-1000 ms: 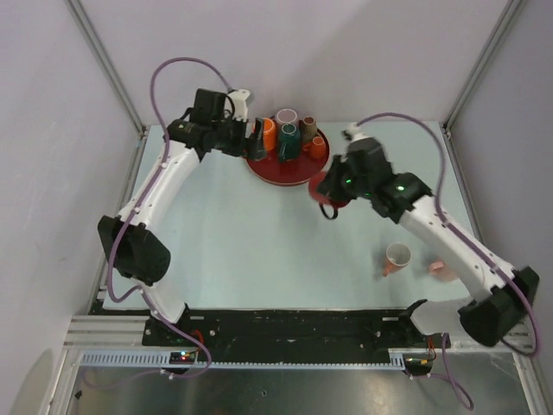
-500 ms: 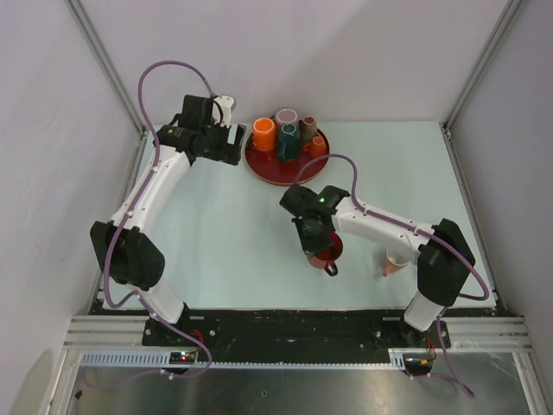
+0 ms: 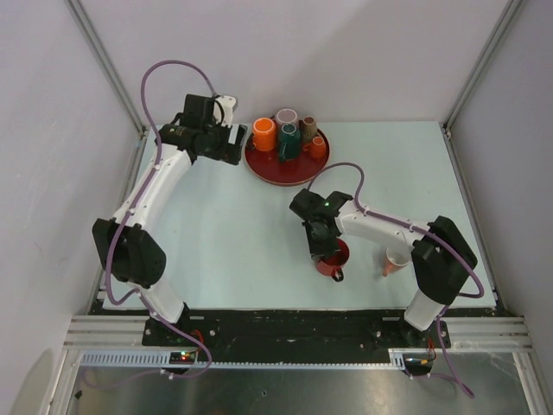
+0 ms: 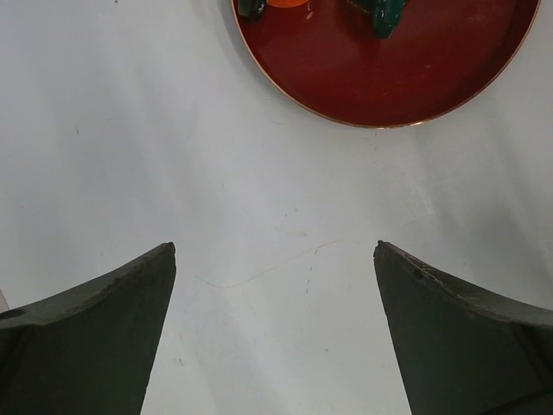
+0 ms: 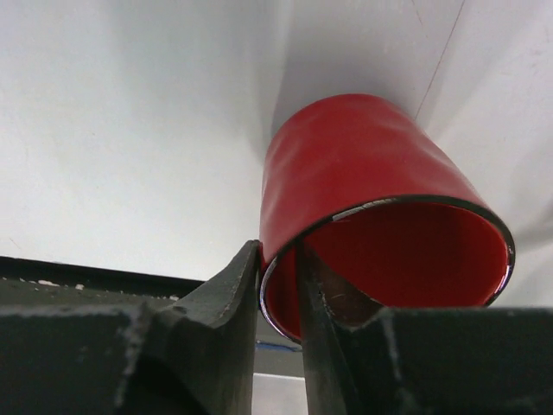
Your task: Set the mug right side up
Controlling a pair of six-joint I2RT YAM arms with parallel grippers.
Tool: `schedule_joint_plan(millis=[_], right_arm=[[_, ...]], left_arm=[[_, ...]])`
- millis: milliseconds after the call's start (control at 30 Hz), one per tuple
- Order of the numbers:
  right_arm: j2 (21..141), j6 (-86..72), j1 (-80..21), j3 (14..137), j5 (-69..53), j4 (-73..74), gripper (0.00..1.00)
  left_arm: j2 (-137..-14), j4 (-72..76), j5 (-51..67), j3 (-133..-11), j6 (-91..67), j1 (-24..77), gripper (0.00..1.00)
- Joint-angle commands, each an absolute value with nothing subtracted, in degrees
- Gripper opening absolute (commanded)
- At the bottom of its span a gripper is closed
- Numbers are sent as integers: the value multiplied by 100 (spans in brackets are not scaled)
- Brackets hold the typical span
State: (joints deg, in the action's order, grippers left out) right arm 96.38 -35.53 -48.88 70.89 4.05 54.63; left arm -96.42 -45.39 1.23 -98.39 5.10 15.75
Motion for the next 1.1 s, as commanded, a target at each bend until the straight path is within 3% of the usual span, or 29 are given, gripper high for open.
schedule_joint_plan(millis=[0, 133, 367, 467, 733, 1067], right_arm=[[9528, -3550, -4777, 7154, 425, 5301, 30], [9502, -3489, -4727, 7178, 379, 5324, 36], [9207, -3347, -4771, 7656, 458, 5725, 69], [9007, -3316, -4772, 7784, 665, 5885, 78], [8454, -3394, -4783, 7805, 1132, 6014, 81], [8128, -3337, -4553, 7832, 1187, 5968, 81]], left_arm=[[-10167, -4314, 309, -10246, 962, 1652, 98], [-11053, -4247, 302, -10996, 1083, 1816, 94], [-12981, -4226, 285, -13185, 1083, 2418, 98], [-13798, -4216, 343, -14096, 706, 2508, 96], [-14512, -3975, -367, -14196, 120, 2573, 79], [-14746, -3865, -735, -14558, -125, 2625, 50]])
